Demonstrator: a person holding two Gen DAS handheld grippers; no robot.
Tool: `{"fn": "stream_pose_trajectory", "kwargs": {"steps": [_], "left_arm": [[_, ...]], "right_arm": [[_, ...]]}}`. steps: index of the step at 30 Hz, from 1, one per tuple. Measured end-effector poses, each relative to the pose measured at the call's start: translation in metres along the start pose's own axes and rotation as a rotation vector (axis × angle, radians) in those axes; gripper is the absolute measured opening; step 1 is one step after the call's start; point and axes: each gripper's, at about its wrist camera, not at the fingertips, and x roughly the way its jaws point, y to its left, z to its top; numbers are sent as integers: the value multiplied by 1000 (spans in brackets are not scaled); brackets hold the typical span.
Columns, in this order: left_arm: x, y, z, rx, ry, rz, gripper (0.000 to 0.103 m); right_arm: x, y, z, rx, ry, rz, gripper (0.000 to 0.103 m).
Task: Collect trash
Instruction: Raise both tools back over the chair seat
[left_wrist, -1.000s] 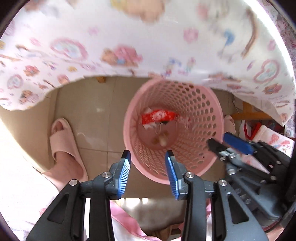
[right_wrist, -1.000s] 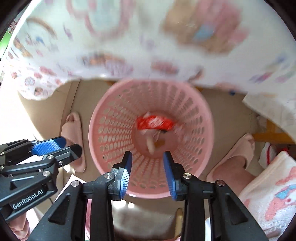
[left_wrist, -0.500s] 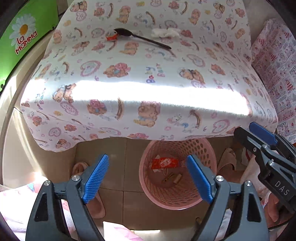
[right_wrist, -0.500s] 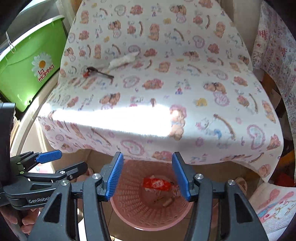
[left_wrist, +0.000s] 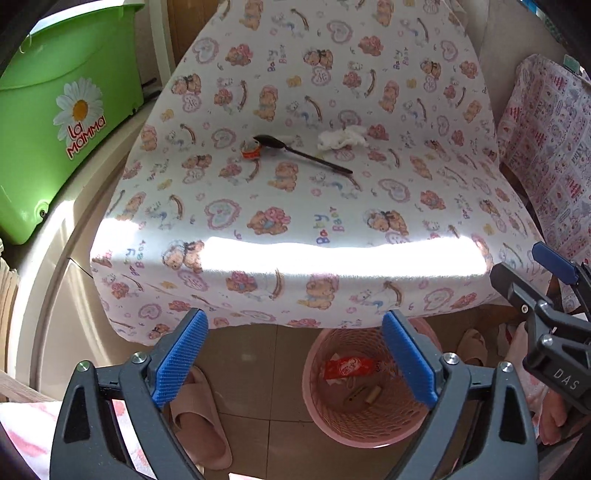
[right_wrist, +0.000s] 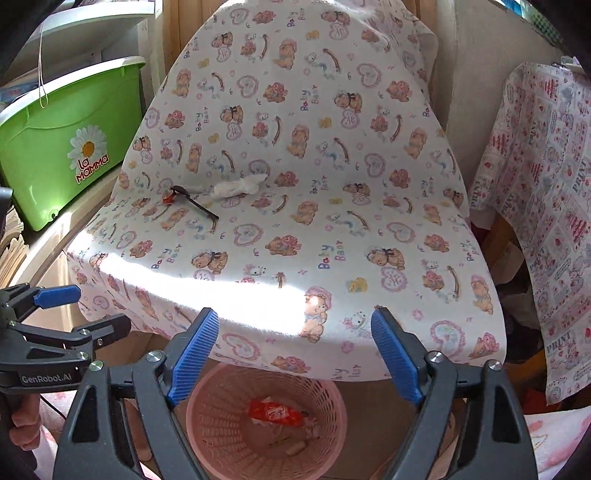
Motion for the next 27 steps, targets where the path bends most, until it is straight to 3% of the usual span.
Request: {"fn": "stream_pose_trajectory", "kwargs": {"steps": [12, 19, 23, 27], "left_arm": [[-9, 19, 14, -27, -41, 21, 102], [-22, 38, 30, -35, -77, 4, 102], [-30, 48, 33, -70, -77, -62, 102], [-36, 49, 35, -54, -100, -62, 102]], "right_arm": [[-3, -3, 5, 5, -10, -6, 87], [-5, -12, 17, 6, -33, -16, 87], [-2, -17, 20, 32, -21, -6, 87], [-1, -16, 22, 27, -28, -17, 87]]}}
